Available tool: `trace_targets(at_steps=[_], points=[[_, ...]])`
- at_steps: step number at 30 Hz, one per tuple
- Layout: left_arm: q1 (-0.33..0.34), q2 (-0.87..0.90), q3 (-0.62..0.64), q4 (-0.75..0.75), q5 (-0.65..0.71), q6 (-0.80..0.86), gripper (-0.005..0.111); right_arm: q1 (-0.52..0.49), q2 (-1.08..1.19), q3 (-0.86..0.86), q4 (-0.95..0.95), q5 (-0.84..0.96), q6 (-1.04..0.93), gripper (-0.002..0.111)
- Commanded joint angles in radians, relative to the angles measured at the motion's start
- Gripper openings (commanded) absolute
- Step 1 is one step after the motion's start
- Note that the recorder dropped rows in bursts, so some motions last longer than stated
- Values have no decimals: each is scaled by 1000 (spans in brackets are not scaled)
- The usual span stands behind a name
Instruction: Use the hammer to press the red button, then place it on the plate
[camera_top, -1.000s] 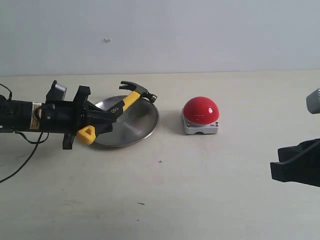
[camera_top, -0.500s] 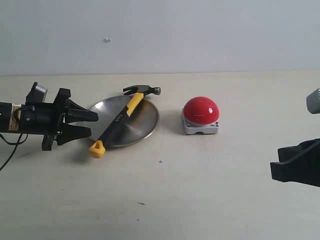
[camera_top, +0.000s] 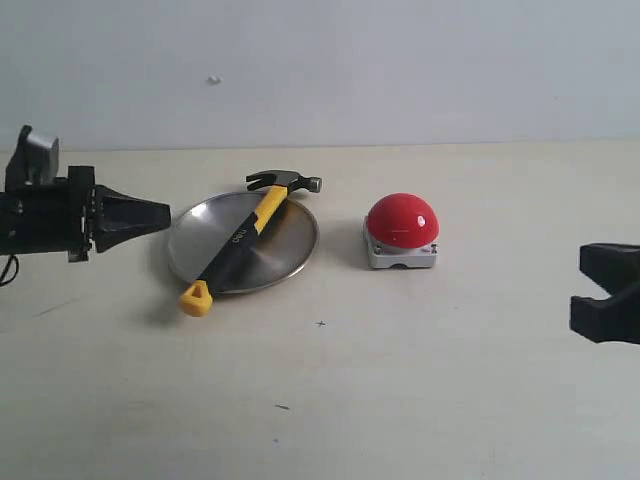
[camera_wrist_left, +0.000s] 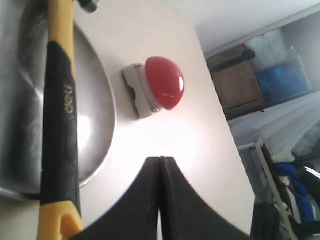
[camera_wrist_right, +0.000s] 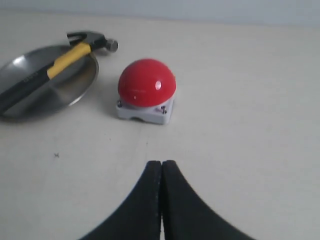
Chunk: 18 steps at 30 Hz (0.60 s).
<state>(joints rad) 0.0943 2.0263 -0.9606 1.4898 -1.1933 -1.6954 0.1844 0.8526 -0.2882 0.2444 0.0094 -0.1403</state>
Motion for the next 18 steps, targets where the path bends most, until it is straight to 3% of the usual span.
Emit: trace_targets(at_steps=[1, 6, 18], points=[[3, -137, 145, -158, -5, 242, 0, 1, -195, 76, 1, -125, -6, 0], [3, -351, 344, -315, 44, 540, 0, 1, -452, 124, 1, -132, -39, 0], [3, -911, 717, -657, 204, 860, 0, 1, -786, 168, 1, -96, -49, 0]])
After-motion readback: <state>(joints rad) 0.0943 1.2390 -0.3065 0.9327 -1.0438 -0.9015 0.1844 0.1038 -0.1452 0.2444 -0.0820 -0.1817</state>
